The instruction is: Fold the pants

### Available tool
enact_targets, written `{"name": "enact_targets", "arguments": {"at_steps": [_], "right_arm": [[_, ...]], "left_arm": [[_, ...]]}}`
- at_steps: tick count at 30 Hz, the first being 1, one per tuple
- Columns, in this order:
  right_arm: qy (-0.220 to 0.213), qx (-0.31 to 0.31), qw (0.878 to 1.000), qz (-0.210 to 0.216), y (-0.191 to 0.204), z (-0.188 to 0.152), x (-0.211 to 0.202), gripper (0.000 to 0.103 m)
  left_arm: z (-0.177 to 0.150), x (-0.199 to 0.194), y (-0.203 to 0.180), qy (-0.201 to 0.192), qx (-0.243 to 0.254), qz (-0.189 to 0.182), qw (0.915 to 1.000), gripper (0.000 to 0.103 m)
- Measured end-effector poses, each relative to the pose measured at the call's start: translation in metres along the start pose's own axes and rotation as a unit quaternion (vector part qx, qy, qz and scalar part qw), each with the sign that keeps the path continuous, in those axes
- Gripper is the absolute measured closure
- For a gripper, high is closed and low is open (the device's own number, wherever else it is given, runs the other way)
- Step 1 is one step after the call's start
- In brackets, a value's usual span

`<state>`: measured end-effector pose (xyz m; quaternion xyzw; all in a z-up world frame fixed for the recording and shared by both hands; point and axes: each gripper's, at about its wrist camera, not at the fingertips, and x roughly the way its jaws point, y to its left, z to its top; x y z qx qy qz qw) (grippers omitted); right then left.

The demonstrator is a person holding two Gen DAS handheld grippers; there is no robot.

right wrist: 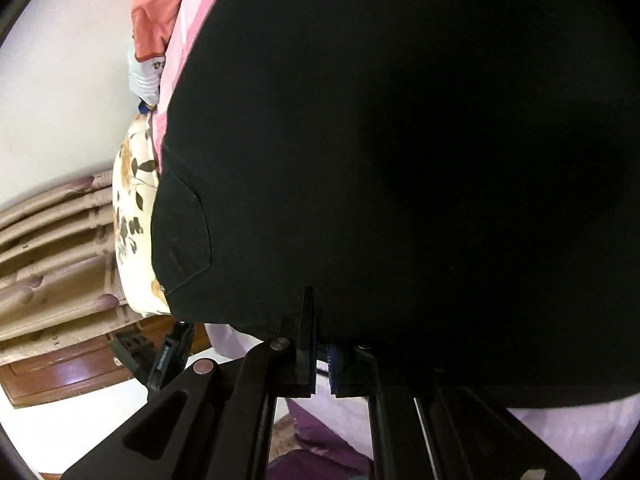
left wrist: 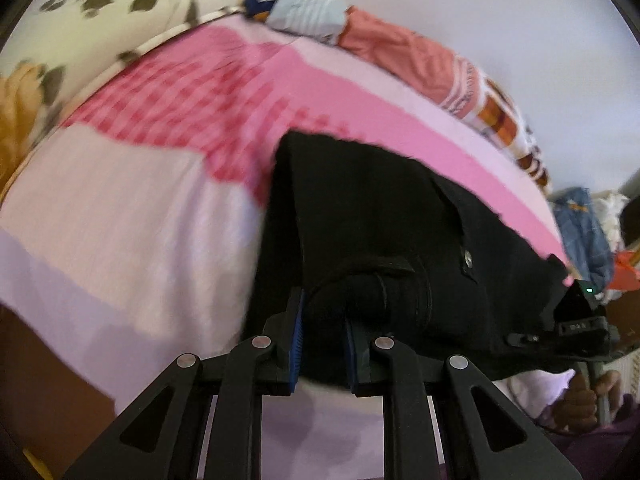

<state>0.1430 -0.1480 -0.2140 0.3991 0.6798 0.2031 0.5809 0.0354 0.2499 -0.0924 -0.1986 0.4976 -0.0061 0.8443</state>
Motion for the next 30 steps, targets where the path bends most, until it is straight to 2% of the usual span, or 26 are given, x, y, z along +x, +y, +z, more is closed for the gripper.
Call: {"name": "enact_targets", "arguments": {"at_steps": [4,6,7,8,9,10,11,13,16,17,19,21,22,25,28,30], "right_arm": [[0.001,-0.004,0.999,0.032,-0.004,-0.001,-0.003,0.092],[-0.006,-0.01,0.999,0.046,-0.008,-0.003,-0.011,0.084],[-0.022,-0.016,0.998,0.052,-0.009,-0.003,-0.02,0.074],[-0.044,-0.022,0.997,0.057,-0.012,-0.004,-0.034,0.065],[-0.069,-0.027,0.996,0.059,-0.016,-0.003,-0.048,0.062],[-0.087,-0.028,0.994,0.06,-0.015,-0.005,-0.057,0.06],[-0.122,-0.025,0.99,0.064,-0.026,-0.005,-0.078,0.06],[-0.161,-0.015,0.984,0.069,-0.041,-0.004,-0.103,0.06],[-0.242,0.001,0.968,0.062,-0.075,-0.001,-0.151,0.06],[-0.273,0.018,0.96,0.067,-0.093,0.003,-0.171,0.06],[-0.303,0.039,0.949,0.073,-0.115,0.009,-0.193,0.06],[-0.343,0.068,0.931,0.101,-0.146,0.02,-0.223,0.067],[-0.351,0.075,0.927,0.107,-0.153,0.023,-0.23,0.074],[-0.376,0.083,0.914,0.126,-0.173,0.037,-0.255,0.077],[-0.371,0.073,0.918,0.118,-0.176,0.048,-0.263,0.094],[-0.369,0.064,0.922,0.102,-0.176,0.047,-0.265,0.097]], "left_arm": [[-0.008,-0.01,0.005,-0.008,-0.005,0.07,0.9975,0.085],[-0.007,-0.022,0.004,-0.024,-0.006,0.102,0.9944,0.083],[-0.007,-0.03,0.002,-0.039,-0.004,0.121,0.9918,0.08],[-0.007,-0.043,-0.003,-0.061,-0.001,0.145,0.9876,0.07],[-0.007,-0.053,-0.008,-0.079,0.004,0.159,0.9841,0.063],[-0.006,-0.061,-0.013,-0.098,0.013,0.162,0.9819,0.049],[-0.005,-0.066,-0.018,-0.108,0.02,0.157,0.9814,0.038],[-0.002,-0.073,-0.038,-0.126,0.035,0.131,0.9827,0.032],[0.003,-0.061,-0.07,-0.115,0.058,0.084,0.9881,0.031],[0.004,-0.054,-0.081,-0.109,0.065,0.076,0.989,0.031],[0.003,-0.039,-0.1,-0.094,0.075,0.049,0.9916,0.031],[0.003,-0.023,-0.121,-0.072,0.078,0.015,0.9942,0.031],[0.002,-0.015,-0.131,-0.061,0.079,0.005,0.995,0.031],[-0.002,0.003,-0.156,-0.034,0.09,-0.021,0.9951,0.031],[-0.009,0.01,-0.177,-0.024,0.101,-0.021,0.9943,0.031],[-0.01,0.013,-0.186,-0.019,0.104,-0.023,0.9941,0.031]]}}
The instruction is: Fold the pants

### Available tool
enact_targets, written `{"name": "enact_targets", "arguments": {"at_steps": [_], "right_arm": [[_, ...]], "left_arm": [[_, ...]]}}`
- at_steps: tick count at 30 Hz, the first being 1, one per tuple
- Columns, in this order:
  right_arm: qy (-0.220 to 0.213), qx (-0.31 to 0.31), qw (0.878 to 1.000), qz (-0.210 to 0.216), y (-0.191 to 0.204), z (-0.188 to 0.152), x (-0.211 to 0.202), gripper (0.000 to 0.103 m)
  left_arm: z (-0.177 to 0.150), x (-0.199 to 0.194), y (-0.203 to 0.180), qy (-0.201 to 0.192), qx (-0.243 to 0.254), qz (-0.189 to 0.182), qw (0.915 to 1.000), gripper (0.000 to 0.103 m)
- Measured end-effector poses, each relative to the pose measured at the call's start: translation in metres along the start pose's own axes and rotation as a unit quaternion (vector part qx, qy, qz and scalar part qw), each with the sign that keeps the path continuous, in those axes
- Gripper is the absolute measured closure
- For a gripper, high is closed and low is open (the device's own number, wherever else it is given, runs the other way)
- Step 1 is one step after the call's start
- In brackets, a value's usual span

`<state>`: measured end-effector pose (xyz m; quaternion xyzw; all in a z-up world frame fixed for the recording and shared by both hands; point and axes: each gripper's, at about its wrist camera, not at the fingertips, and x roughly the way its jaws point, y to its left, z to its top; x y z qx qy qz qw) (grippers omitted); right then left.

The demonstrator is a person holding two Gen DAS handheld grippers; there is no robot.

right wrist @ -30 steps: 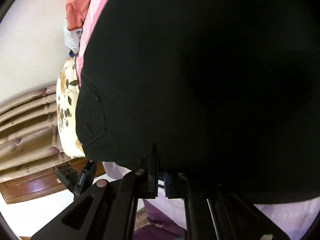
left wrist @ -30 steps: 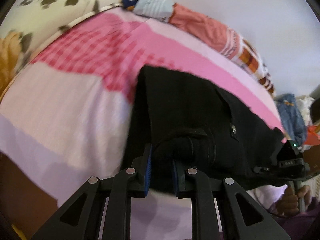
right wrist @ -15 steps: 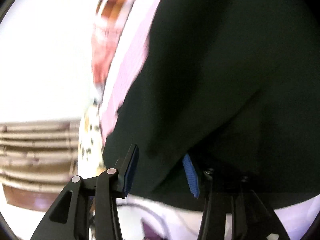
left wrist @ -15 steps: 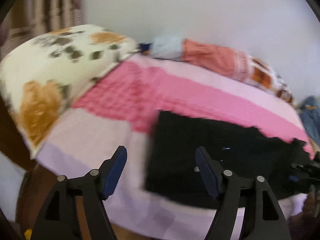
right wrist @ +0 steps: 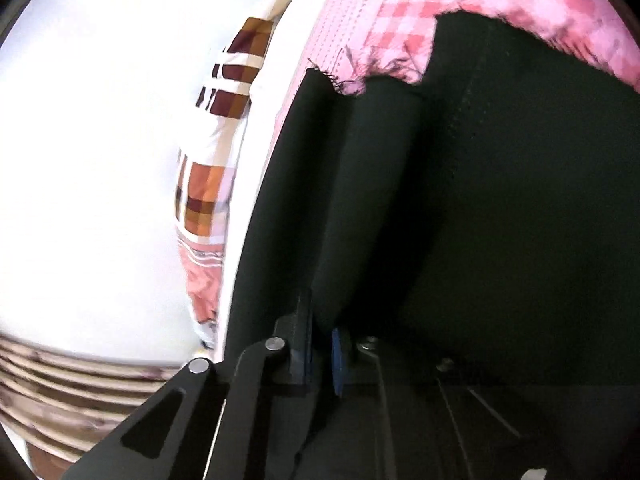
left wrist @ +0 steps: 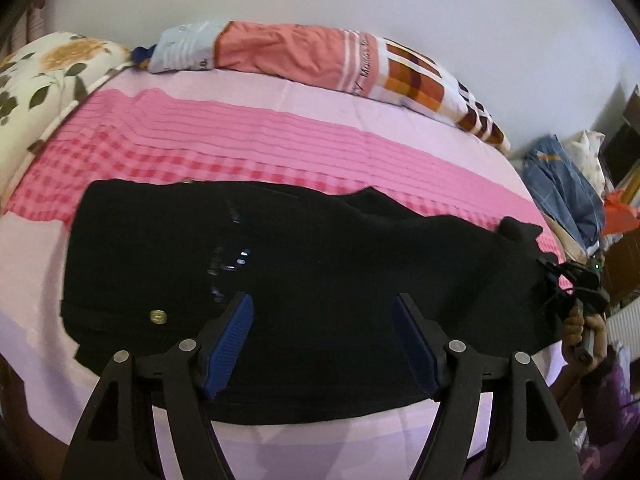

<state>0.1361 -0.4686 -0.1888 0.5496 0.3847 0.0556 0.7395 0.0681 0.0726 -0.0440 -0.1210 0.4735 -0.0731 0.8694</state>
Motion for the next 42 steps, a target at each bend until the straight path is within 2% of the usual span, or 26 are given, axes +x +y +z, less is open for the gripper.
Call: {"name": "enact_targets", "arguments": {"at_steps": [3,5,9,13,14,17,18,19,20,24,28,32,37,39,42], "right_arm": [[-0.007,-0.007,1.0,0.015,0.003,0.0,-0.017,0.097],[-0.016,-0.028,0.999,0.022,0.024,-0.004,-0.035,0.097],[-0.044,-0.064,0.997,0.014,0.042,-0.02,-0.091,0.098],[-0.049,-0.046,0.997,-0.03,0.008,-0.031,-0.118,0.098],[-0.043,-0.021,0.998,-0.05,-0.016,-0.035,-0.117,0.098],[-0.033,0.048,0.996,-0.068,-0.069,-0.045,-0.113,0.1],[-0.033,0.079,0.995,-0.051,-0.083,-0.047,-0.114,0.1],[-0.034,0.079,0.995,-0.05,-0.084,-0.044,-0.114,0.1],[-0.038,0.052,0.996,-0.068,-0.075,-0.044,-0.117,0.1],[-0.04,0.036,0.996,-0.068,-0.065,-0.037,-0.114,0.1],[-0.034,0.073,0.995,-0.054,-0.087,-0.039,-0.119,0.1],[-0.056,0.098,0.992,-0.049,-0.097,-0.042,-0.136,0.097],[-0.057,0.121,0.991,-0.018,-0.108,-0.041,-0.144,0.093],[-0.049,0.126,0.991,-0.005,-0.11,-0.042,-0.141,0.093],[-0.037,0.128,0.991,0.011,-0.109,-0.043,-0.131,0.092]], "left_arm": [[0.0,0.003,-0.006,0.008,0.007,0.006,0.9999,0.031],[0.002,0.004,-0.009,0.01,0.014,0.015,0.9997,0.031],[0.0,0.006,-0.003,0.014,0.023,0.028,0.9992,0.031],[-0.009,0.017,0.007,0.038,0.02,0.035,0.9985,0.031],[-0.012,0.021,0.009,0.043,0.019,0.036,0.9983,0.031],[-0.021,0.033,0.014,0.058,0.022,0.042,0.9972,0.031],[-0.023,0.037,0.015,0.064,0.022,0.046,0.9967,0.031],[-0.025,0.041,0.017,0.074,0.02,0.047,0.996,0.031],[-0.026,0.042,0.017,0.077,0.019,0.045,0.9959,0.031],[-0.03,0.035,0.017,0.063,0.022,0.047,0.9967,0.031],[-0.03,0.028,0.018,0.048,0.028,0.049,0.9972,0.031],[-0.033,0.028,0.018,0.051,0.035,0.055,0.9966,0.031],[-0.036,0.02,0.031,0.046,0.018,0.06,0.9969,0.031],[-0.035,0.006,0.042,0.028,0.008,0.067,0.9973,0.031],[-0.031,-0.032,0.073,-0.019,-0.027,0.082,0.9961,0.031]]}}
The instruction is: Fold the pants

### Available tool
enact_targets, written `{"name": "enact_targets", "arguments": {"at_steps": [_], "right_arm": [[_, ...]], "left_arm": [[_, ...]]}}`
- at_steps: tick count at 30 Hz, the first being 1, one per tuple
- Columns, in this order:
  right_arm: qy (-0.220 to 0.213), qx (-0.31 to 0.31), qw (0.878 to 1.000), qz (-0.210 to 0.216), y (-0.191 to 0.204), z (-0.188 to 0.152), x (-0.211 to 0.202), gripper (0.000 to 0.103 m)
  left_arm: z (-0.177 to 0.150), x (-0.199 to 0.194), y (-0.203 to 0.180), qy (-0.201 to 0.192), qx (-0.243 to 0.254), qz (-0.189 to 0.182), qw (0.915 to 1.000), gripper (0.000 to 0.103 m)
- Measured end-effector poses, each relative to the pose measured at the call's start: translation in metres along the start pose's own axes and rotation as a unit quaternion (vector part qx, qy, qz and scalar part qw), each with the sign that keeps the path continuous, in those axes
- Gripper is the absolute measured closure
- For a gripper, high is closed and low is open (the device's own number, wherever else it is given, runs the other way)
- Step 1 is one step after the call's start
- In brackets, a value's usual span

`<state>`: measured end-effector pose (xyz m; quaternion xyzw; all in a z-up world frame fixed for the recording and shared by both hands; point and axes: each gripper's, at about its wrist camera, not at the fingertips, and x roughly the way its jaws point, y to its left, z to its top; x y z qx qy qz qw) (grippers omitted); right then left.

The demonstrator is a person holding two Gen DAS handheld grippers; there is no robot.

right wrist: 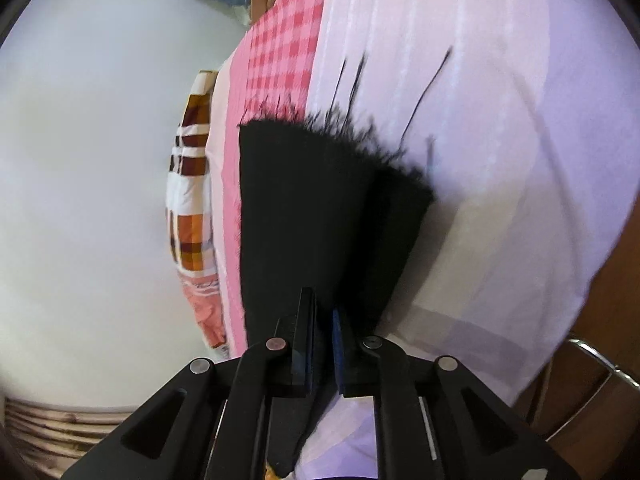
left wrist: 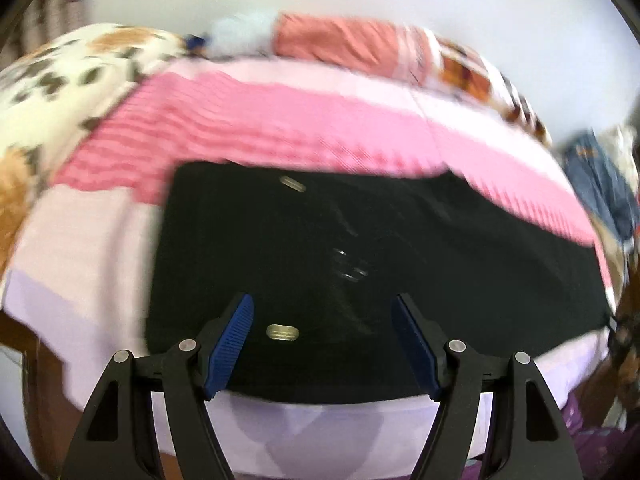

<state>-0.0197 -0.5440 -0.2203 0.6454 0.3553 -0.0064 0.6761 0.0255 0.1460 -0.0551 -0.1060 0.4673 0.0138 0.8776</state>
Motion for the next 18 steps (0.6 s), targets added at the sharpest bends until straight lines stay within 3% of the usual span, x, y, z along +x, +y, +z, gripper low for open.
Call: {"name": "enact_targets", "arguments": {"at_steps": [3,7,10,13,15,18], "right_arm": [[0.011,-0.018,1.0,-0.01,0.008,-0.003,0.011,0.093],[0.007,-0.071,0.996,-0.053,0.023,-0.009,0.016,0.097],[0.005,-0.08,0.995,-0.059,0.024,-0.01,0.016,0.098],[0.006,-0.073,0.996,-0.054,0.023,-0.011,0.015,0.097],[0.006,-0.063,0.997,-0.048,0.021,-0.011,0.015,0.097],[0.008,-0.053,0.998,-0.041,0.018,-0.01,0.015,0.098]], "left_arm": [[-0.001,-0.024,0.047,-0.02,-0.054,0.029,0.9979,0.031],[-0.015,-0.022,0.1,0.023,-0.117,0.035,0.9922,0.031],[-0.028,-0.008,0.123,0.061,-0.165,-0.013,0.9844,0.031],[-0.035,0.005,0.118,0.088,-0.184,-0.065,0.9769,0.031],[-0.037,0.014,0.109,0.101,-0.185,-0.076,0.9747,0.031],[-0.035,0.015,0.103,0.091,-0.186,-0.094,0.9737,0.037]]}}
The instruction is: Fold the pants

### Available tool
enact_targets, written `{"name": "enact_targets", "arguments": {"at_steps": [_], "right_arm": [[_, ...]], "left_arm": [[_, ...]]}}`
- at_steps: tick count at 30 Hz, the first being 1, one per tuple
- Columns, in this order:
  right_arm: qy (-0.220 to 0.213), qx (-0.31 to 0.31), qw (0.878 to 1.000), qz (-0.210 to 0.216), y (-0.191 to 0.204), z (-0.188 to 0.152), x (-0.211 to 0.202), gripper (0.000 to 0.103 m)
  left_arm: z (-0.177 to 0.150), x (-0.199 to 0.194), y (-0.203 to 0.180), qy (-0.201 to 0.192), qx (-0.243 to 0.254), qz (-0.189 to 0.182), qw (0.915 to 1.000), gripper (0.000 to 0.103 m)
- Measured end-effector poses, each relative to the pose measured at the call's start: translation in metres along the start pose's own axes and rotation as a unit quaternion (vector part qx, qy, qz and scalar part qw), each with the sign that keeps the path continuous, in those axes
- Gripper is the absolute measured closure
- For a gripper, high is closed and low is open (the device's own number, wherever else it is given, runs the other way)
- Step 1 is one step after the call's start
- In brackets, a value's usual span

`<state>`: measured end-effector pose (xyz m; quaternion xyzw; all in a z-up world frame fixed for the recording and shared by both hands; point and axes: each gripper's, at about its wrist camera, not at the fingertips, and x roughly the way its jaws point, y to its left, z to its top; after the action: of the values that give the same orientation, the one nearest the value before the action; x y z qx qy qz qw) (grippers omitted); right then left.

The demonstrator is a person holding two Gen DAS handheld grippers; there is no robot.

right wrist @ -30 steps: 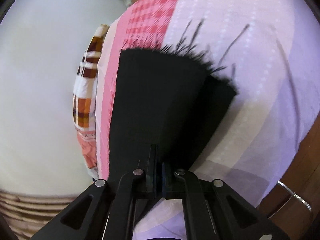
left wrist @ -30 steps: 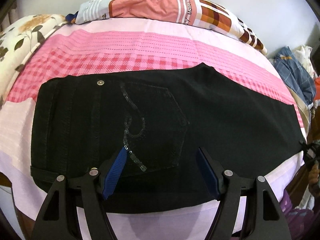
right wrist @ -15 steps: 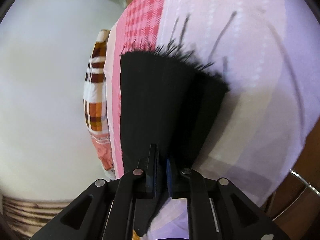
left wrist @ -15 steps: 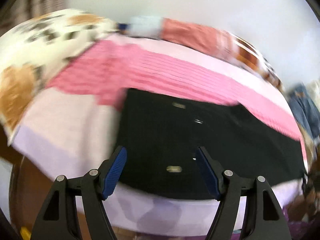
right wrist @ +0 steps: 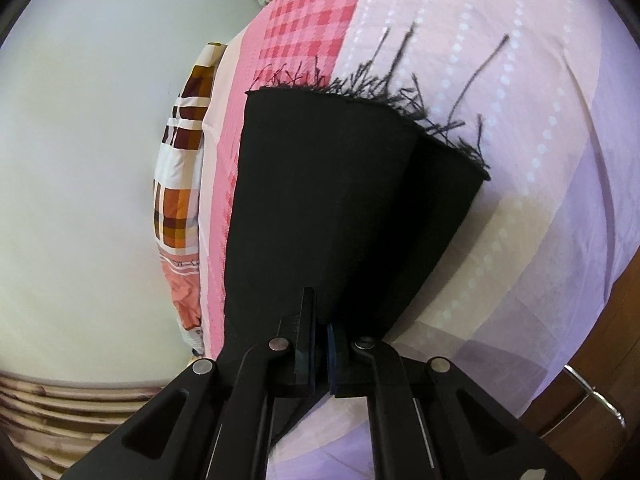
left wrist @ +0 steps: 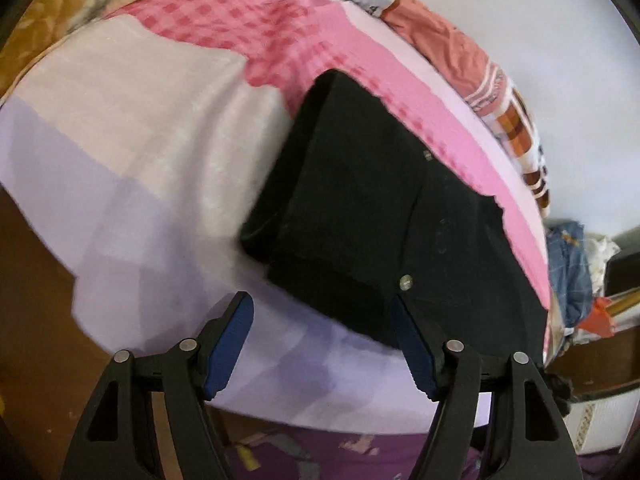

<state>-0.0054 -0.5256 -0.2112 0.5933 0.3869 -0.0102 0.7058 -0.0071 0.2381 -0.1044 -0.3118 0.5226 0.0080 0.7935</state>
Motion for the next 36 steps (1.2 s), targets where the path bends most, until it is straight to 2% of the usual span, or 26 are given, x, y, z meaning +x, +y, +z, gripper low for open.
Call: {"name": "enact_targets", "arguments": {"at_steps": [1,2,5,9,12,15,19,21,27,32,36], "right_arm": [[0.0,0.001,1.0,0.0,0.0,0.0,0.0,0.098],[0.001,-0.001,1.0,0.0,0.0,0.001,0.001,0.098],[0.001,-0.004,1.0,-0.002,-0.001,0.001,0.002,0.098],[0.003,-0.01,1.0,-0.004,0.0,-0.001,0.001,0.098],[0.01,-0.022,1.0,-0.018,0.004,-0.004,0.001,0.098],[0.013,-0.025,0.999,-0.024,0.004,-0.005,0.0,0.099],[0.015,-0.023,0.999,-0.024,0.003,-0.005,0.001,0.099],[0.013,-0.023,0.999,-0.024,0.003,-0.005,-0.001,0.099],[0.006,-0.011,1.0,-0.016,-0.004,-0.002,-0.007,0.099],[-0.014,0.039,0.999,0.011,-0.027,0.009,-0.025,0.099],[-0.026,0.039,0.999,0.014,-0.028,0.012,-0.036,0.099]], "left_arm": [[0.001,-0.001,-0.005,-0.008,0.008,0.004,0.9999,0.051],[0.002,-0.002,-0.01,-0.013,0.018,0.018,0.9996,0.059],[0.004,-0.003,-0.026,-0.032,0.048,0.045,0.9973,0.073],[0.014,-0.008,-0.04,-0.061,0.077,0.071,0.9926,0.083],[0.026,-0.012,-0.036,-0.073,0.063,0.072,0.9927,0.083],[0.025,0.0,-0.022,-0.048,0.041,0.08,0.9948,0.083],[0.02,0.007,-0.015,-0.043,0.037,0.082,0.995,0.083],[0.019,0.007,-0.021,-0.046,0.05,0.092,0.9935,0.083],[0.018,0.005,-0.02,-0.05,0.045,0.091,0.9936,0.083],[0.016,0.006,-0.022,-0.049,0.045,0.093,0.9934,0.083],[0.018,0.006,-0.021,-0.047,0.04,0.088,0.9942,0.082]]}}
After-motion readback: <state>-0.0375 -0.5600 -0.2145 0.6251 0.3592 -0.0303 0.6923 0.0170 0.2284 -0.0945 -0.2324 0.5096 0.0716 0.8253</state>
